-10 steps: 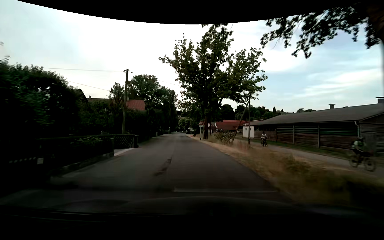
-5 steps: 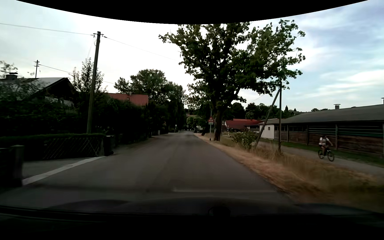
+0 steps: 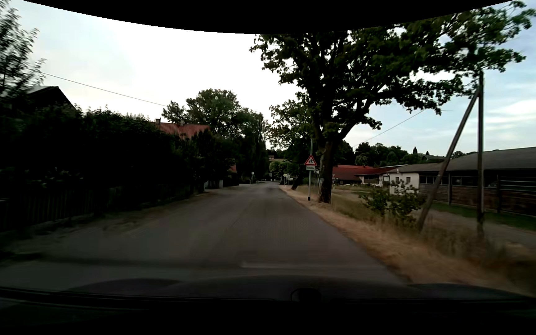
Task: Follow the waypoints while adhering to traffic rules and regulations
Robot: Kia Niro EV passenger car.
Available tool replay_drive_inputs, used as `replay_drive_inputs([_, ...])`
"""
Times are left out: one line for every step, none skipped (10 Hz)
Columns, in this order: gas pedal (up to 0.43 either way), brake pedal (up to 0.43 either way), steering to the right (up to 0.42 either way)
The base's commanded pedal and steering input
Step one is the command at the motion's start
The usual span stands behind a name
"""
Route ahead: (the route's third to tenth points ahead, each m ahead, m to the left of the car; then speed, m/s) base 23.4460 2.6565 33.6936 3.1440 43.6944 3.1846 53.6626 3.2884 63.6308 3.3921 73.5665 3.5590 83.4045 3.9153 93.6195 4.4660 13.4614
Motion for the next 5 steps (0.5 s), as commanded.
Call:
replay_drive_inputs([0.067, 0.006, -0.024])
replay_drive_inputs([0.059, 0.006, -0.023])
replay_drive_inputs([0.039, 0.006, -0.023])
replay_drive_inputs([0.039, 0.006, -0.020])
replay_drive_inputs([0.039, 0.006, -0.016])
